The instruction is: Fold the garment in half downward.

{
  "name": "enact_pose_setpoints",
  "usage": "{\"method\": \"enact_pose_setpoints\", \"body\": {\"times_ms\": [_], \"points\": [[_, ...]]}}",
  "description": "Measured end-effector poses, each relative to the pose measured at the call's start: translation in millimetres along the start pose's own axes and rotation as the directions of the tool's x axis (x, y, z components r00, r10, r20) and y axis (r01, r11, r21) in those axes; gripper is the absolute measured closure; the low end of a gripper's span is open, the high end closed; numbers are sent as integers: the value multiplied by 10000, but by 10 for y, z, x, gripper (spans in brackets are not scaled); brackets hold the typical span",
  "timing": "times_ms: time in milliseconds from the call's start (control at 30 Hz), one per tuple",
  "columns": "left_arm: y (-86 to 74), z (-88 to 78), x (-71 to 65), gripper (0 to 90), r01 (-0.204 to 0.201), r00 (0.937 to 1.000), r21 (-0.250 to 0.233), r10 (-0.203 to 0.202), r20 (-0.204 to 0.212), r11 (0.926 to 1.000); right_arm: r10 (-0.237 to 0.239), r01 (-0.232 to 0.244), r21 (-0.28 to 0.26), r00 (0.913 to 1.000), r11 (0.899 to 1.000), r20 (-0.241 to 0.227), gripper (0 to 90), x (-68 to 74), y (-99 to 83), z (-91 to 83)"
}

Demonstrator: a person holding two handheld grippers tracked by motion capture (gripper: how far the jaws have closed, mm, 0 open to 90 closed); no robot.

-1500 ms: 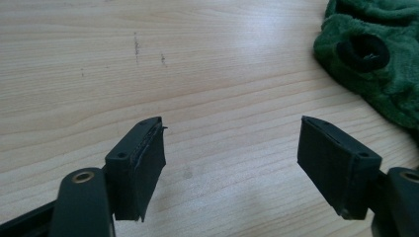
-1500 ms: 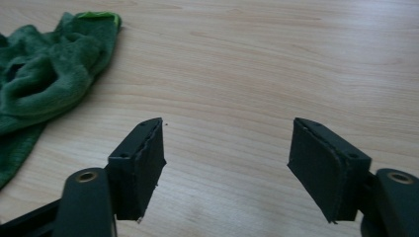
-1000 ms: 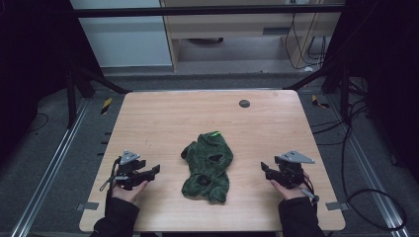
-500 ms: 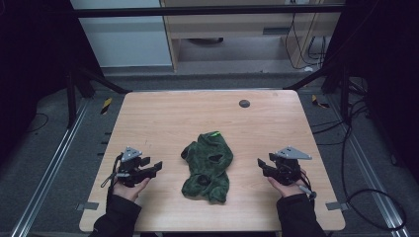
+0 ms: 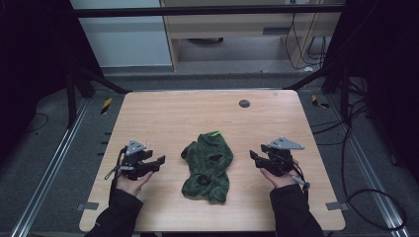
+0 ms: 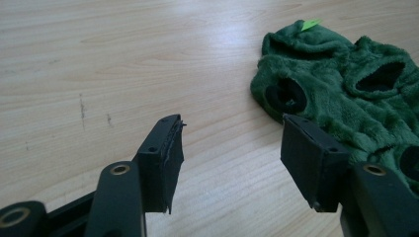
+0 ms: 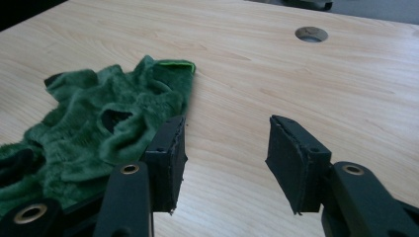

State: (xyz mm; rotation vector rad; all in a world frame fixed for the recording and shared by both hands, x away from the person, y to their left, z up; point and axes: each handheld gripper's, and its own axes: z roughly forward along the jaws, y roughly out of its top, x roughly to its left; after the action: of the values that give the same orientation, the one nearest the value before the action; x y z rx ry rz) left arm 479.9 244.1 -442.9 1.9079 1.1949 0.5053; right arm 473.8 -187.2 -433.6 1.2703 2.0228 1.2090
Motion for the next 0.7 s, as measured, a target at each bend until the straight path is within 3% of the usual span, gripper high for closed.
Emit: {"method": "enact_pose_setpoints", "body": {"times_ms": [300, 700], "points": [[137, 107, -33, 402, -79, 9998, -148, 82, 165, 9999, -157, 160, 94, 9994, 9998, -293, 493, 105, 152, 174], [292, 266, -72, 409, -131, 9994, -117, 135, 305, 9998, -110, 125, 322, 9988, 9994, -478, 511, 142, 208, 326]]}}
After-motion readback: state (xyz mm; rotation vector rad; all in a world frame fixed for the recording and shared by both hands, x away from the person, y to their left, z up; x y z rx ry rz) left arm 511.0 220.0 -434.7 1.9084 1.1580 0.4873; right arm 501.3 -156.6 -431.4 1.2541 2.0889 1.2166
